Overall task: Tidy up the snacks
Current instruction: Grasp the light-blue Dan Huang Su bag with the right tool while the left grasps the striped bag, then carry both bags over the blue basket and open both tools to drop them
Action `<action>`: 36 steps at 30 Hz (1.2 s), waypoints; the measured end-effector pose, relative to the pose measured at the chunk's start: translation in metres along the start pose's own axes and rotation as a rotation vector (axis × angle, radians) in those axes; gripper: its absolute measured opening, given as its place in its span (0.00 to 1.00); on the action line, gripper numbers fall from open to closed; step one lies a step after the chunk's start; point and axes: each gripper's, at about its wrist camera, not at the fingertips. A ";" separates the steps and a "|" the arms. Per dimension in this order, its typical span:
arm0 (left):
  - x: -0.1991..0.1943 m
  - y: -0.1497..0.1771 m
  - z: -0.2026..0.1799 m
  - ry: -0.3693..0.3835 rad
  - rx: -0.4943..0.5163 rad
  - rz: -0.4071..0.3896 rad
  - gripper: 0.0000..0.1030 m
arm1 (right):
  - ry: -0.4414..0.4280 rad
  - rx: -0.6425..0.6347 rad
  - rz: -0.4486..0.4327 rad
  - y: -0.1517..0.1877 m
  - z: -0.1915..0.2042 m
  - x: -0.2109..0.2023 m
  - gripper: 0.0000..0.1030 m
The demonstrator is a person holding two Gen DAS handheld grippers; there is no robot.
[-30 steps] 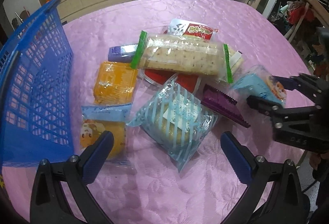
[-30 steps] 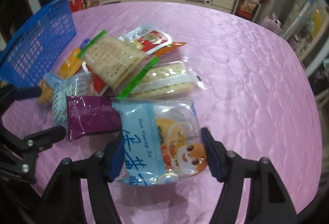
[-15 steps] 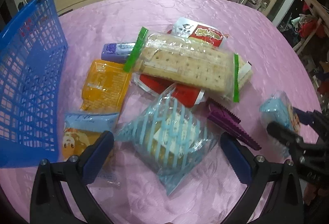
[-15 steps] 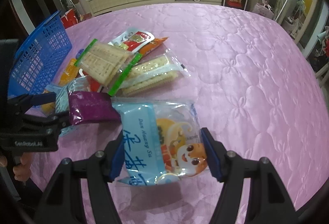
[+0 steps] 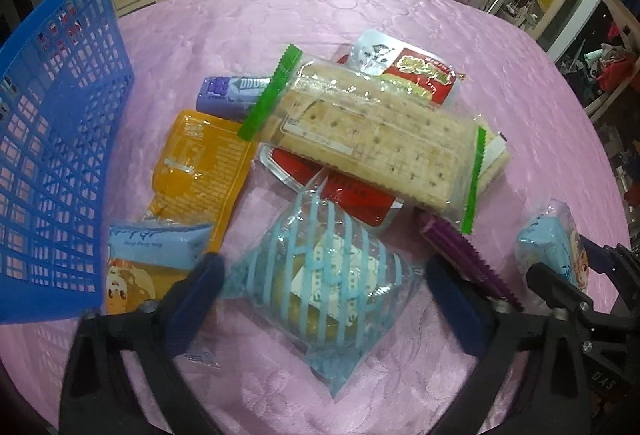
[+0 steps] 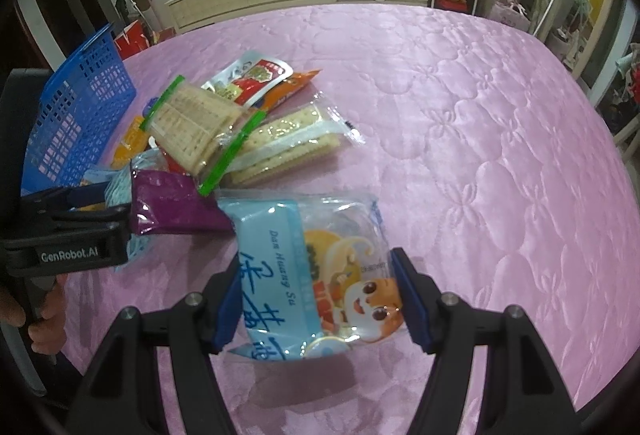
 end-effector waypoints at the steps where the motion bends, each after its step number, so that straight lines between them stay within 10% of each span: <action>1: -0.001 0.000 0.002 -0.007 -0.001 -0.002 0.82 | -0.002 0.004 0.001 0.000 0.000 0.000 0.70; 9: -0.022 0.015 0.010 0.008 0.032 0.007 0.66 | -0.031 0.035 0.006 0.000 0.008 -0.009 0.70; 36: -0.184 0.029 0.057 0.144 0.048 -0.267 0.65 | -0.032 -0.054 -0.158 -0.036 0.111 -0.127 0.69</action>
Point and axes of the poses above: each gripper's, at about its wrist camera, not at the fingertips, and x roughly the way its jaws point, z to its left, y to its underside, and after that the axes turned 6 degrees about -z, right-handed
